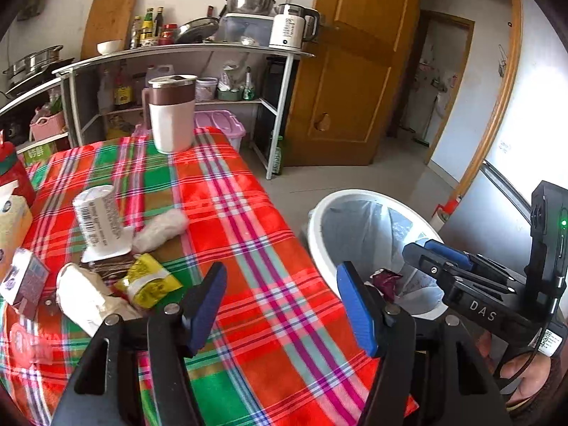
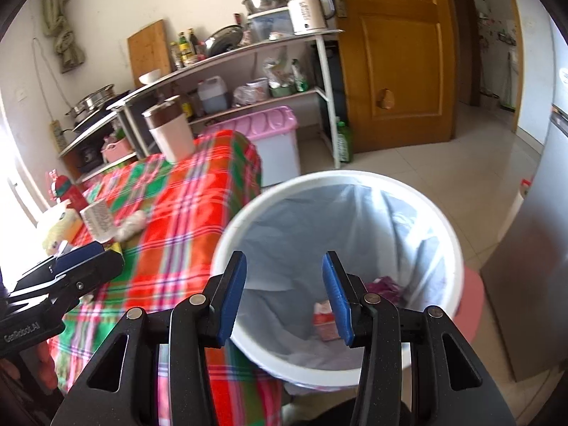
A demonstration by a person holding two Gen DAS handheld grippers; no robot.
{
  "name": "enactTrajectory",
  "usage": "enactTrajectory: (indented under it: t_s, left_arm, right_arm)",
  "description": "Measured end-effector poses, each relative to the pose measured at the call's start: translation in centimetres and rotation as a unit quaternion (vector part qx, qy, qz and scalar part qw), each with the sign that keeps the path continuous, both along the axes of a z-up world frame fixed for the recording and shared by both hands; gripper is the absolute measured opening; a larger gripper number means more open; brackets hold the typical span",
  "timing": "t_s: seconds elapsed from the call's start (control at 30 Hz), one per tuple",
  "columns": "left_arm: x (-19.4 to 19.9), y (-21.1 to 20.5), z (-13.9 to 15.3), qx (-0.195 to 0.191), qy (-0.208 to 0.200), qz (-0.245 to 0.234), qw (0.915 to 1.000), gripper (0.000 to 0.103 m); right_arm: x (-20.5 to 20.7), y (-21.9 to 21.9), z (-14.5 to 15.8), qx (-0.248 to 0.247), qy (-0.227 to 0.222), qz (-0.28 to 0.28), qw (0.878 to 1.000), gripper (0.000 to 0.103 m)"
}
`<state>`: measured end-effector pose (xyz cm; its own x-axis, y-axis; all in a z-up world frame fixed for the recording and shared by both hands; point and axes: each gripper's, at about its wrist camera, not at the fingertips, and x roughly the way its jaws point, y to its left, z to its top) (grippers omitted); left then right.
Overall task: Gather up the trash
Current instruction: 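Move both open grippers back over the table toward the remaining trash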
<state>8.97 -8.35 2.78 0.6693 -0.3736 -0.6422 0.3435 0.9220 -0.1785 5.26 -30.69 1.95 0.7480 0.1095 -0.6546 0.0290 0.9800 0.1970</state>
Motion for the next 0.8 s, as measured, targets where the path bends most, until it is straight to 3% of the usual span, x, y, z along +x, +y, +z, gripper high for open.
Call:
enactTrajectory:
  t_s: [0.33,0.8]
  left_arm:
    - [-1.5,8.1,-0.2,0.012,-0.009,0.088,0.996,0.069]
    - [-2.3,18.8,-2.8,0.019,0.01,0.205,0.9786,0.073]
  right_arm:
    - [1.3,6.9,-0.5,0.026,-0.009,0.092,0.995,0.046]
    - [2.5,18.3,-1.2,0.022,-0.009,0.231,0.973,0.046]
